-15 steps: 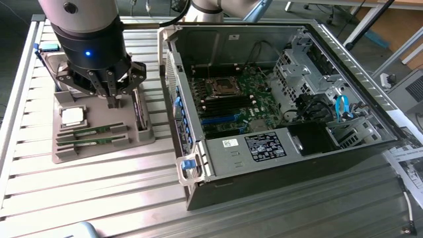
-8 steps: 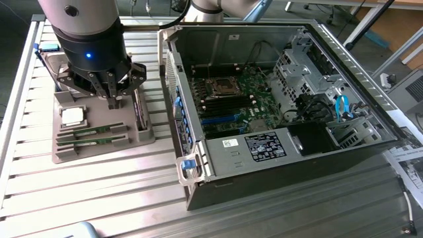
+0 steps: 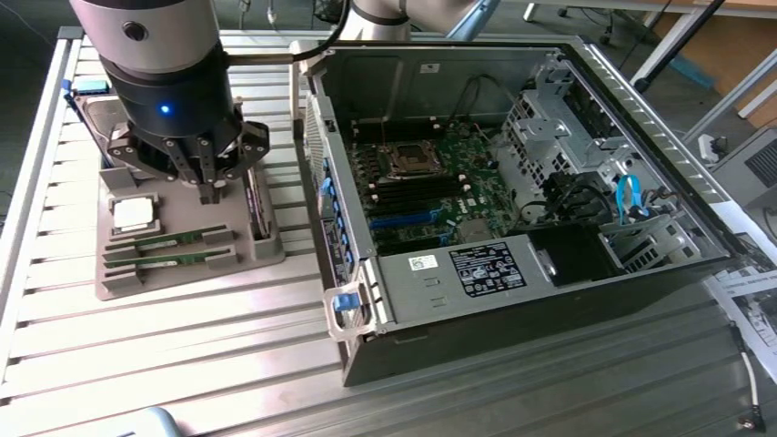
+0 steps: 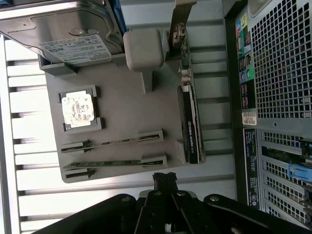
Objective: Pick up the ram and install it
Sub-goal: 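Pick up the ram and move it above insertion slot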
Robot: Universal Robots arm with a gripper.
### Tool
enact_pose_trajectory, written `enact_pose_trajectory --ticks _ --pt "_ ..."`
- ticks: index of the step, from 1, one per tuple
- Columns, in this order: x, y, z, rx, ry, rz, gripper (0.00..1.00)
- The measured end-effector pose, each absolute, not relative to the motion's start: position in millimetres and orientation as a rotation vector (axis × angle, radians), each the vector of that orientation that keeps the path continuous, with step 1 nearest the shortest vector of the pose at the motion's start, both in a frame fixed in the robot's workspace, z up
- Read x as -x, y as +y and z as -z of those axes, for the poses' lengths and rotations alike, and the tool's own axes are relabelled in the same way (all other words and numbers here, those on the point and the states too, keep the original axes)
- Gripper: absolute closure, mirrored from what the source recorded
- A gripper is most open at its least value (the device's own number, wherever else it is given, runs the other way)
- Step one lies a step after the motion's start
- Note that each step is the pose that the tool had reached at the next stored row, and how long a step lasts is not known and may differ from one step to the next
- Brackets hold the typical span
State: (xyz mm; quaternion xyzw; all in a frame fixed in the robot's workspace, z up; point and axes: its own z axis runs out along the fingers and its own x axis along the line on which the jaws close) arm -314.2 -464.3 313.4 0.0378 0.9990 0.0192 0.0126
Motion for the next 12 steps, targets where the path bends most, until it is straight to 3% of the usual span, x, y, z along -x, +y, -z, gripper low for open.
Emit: enact_pose_trajectory --ticks 12 --pt "314.2 -464.3 -307.0 -0.118 3.114 -0.060 0.89"
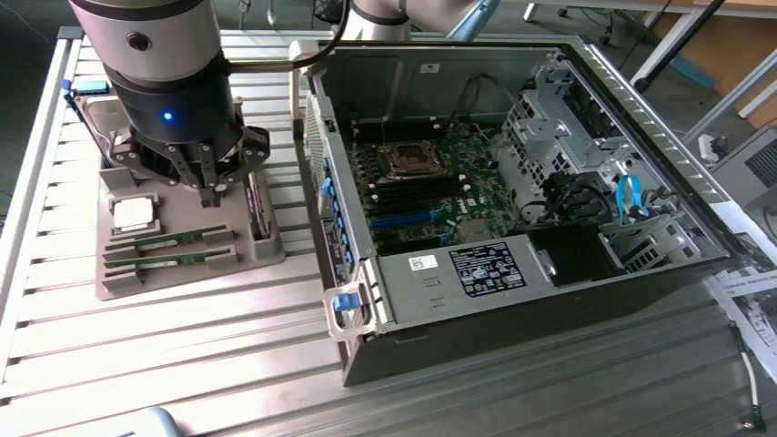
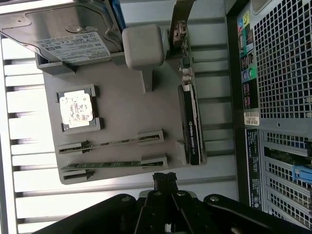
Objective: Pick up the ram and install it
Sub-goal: 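Pick up the ram and move it above insertion slot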
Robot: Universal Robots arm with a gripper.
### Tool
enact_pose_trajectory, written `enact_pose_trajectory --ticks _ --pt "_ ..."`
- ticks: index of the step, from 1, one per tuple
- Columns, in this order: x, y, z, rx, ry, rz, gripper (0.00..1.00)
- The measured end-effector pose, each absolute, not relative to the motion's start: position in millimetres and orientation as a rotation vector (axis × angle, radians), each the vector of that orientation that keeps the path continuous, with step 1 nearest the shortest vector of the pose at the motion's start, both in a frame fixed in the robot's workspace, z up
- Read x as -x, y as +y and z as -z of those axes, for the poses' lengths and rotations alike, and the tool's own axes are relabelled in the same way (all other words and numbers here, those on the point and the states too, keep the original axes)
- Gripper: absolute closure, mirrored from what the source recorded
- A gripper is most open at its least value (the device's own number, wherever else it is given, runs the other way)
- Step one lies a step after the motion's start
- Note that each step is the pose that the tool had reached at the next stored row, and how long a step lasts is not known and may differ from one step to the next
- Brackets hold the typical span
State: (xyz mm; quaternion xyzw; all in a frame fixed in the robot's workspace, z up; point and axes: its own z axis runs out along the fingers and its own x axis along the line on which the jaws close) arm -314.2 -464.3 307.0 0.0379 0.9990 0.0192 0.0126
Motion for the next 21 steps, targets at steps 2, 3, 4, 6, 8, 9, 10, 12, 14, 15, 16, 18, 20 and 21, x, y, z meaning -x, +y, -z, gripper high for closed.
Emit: enact_pose_trajectory --ticks 2,3,4,6,8,9,10,12,14,15,16,18,20,21 --pt "314.2 -464.3 -305.9 -0.118 3.114 -0.060 0.89" --pt "314.2 -464.3 -305.4 -0.118 3.114 -0.060 0.89" --pt "314.2 -464.3 -304.9 -0.118 3.114 -0.060 0.89" --pt "314.2 -464.3 -303.9 -0.118 3.114 -0.060 0.89" --pt "314.2 -464.3 -302.9 -0.118 3.114 -0.060 0.89" --pt "314.2 -464.3 -302.4 -0.118 3.114 -0.060 0.89" --pt "314.2 -464.3 -301.9 -0.118 3.114 -0.060 0.89" --pt "314.2 -464.3 -301.0 -0.118 3.114 -0.060 0.89" --pt "314.2 -464.3 -300.0 -0.118 3.114 -0.060 0.89" --pt "314.2 -464.3 -299.5 -0.118 3.114 -0.060 0.89" --pt "314.3 -464.3 -299.1 -0.118 3.114 -0.060 0.89" --pt "315.6 -464.3 -298.4 -0.118 3.114 -0.060 0.89" --pt "317.8 -464.3 -297.6 -0.118 3.114 -0.060 0.89" --pt "319.6 -464.3 -297.0 -0.118 3.114 -0.060 0.89"
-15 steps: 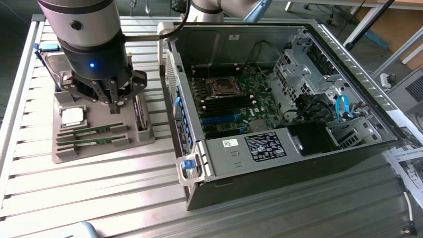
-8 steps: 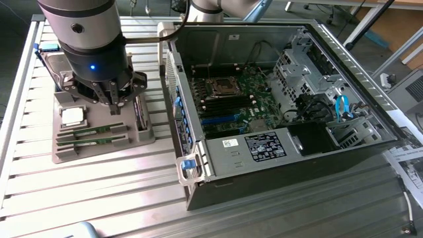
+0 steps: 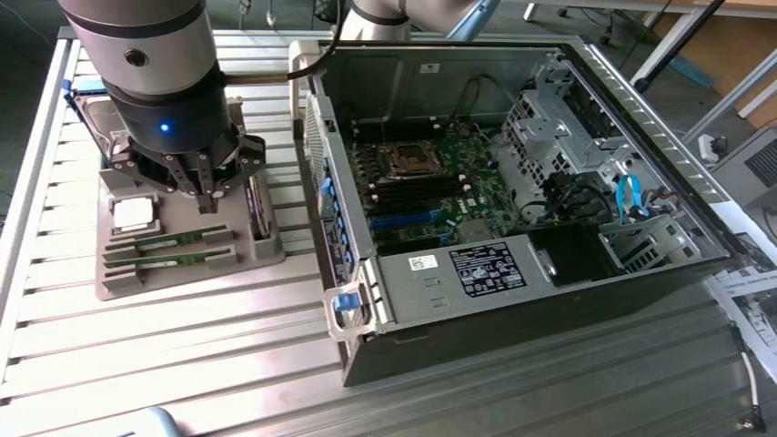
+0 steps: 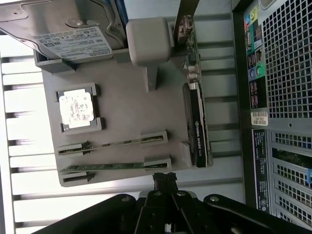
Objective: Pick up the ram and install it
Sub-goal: 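Pick up the ram and move it above insertion slot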
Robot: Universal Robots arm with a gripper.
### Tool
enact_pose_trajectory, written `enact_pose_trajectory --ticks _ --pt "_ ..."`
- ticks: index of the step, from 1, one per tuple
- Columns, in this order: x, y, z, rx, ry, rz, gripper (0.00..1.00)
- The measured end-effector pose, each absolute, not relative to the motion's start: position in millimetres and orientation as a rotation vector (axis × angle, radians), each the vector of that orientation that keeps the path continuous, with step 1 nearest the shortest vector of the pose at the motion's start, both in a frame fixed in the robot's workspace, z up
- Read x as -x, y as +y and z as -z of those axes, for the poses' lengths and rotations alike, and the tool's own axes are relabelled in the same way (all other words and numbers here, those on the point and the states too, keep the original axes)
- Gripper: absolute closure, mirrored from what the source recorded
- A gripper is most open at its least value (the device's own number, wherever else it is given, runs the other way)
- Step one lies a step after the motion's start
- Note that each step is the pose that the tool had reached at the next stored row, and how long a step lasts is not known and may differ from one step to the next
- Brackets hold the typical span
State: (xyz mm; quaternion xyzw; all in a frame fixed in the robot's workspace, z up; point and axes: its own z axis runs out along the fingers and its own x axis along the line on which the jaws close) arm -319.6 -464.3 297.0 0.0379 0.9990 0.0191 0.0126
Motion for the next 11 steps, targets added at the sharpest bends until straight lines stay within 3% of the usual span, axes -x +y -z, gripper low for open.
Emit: enact_pose_trajectory --ticks 11 --pt "324.5 -464.3 -293.6 -0.118 3.114 -0.059 0.89"
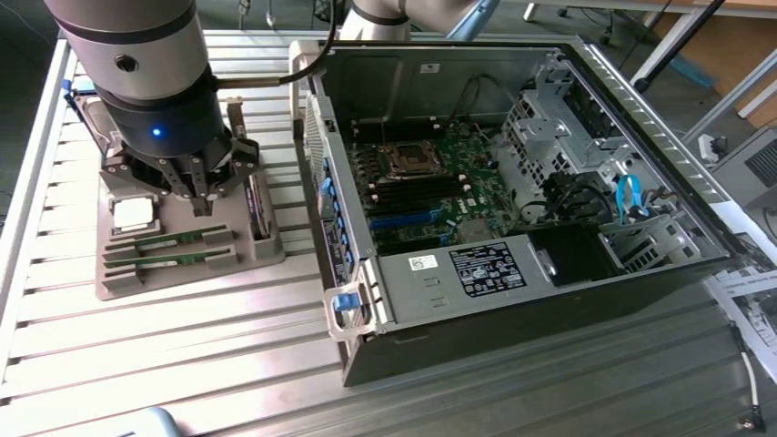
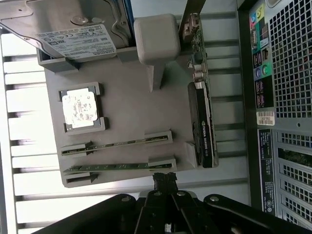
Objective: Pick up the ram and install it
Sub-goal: 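Pick up the ram and move it above insertion slot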
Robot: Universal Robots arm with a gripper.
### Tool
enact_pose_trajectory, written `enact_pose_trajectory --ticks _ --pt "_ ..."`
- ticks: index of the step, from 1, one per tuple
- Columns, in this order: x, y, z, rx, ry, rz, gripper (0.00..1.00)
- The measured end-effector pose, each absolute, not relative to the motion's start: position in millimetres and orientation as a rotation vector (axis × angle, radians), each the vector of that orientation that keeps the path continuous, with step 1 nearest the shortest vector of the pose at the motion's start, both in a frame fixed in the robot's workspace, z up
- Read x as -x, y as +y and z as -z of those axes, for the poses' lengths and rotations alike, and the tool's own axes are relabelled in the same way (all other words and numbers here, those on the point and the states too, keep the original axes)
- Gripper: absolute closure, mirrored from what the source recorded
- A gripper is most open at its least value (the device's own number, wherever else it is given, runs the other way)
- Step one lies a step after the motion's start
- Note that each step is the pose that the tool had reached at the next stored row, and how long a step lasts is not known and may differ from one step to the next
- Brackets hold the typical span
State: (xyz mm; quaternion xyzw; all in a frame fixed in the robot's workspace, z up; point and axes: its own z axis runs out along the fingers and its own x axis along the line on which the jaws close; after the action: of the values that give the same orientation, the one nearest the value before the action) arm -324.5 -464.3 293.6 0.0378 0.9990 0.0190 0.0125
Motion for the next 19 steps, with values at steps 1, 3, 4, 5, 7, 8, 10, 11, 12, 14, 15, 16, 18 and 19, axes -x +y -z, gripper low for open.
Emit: enact_pose_trajectory --ticks 1,3,4,5,7,8,10,11,12,14,15,16,18,19 --pt "324.6 -464.3 -293.5 -0.118 3.114 -0.059 0.89" --pt "324.6 -464.3 -293.2 -0.118 3.114 -0.060 0.89" --pt "324.6 -464.3 -293.2 -0.118 3.114 -0.060 0.89" --pt "324.6 -464.3 -293.2 -0.118 3.114 -0.060 0.89" --pt "324.6 -464.3 -293.2 -0.118 3.114 -0.060 0.89" --pt "324.6 -464.3 -293.2 -0.117 3.114 -0.060 0.89" --pt "324.6 -464.3 -293.2 -0.109 3.114 -0.060 0.89" --pt "324.6 -464.3 -293.2 -0.097 3.115 -0.060 0.89" --pt "324.6 -464.3 -293.2 -0.084 3.115 -0.060 0.89" --pt "324.6 -464.3 -293.2 -0.046 3.116 -0.061 0.89" --pt "324.6 -464.3 -293.2 -0.027 3.117 -0.061 0.89" --pt "324.6 -464.3 -293.1 -0.007 3.117 -0.061 0.89" --pt "324.6 -464.3 -293.1 0.036 3.117 -0.061 0.89" --pt "324.6 -464.3 -293.1 0.051 3.117 -0.061 0.89"
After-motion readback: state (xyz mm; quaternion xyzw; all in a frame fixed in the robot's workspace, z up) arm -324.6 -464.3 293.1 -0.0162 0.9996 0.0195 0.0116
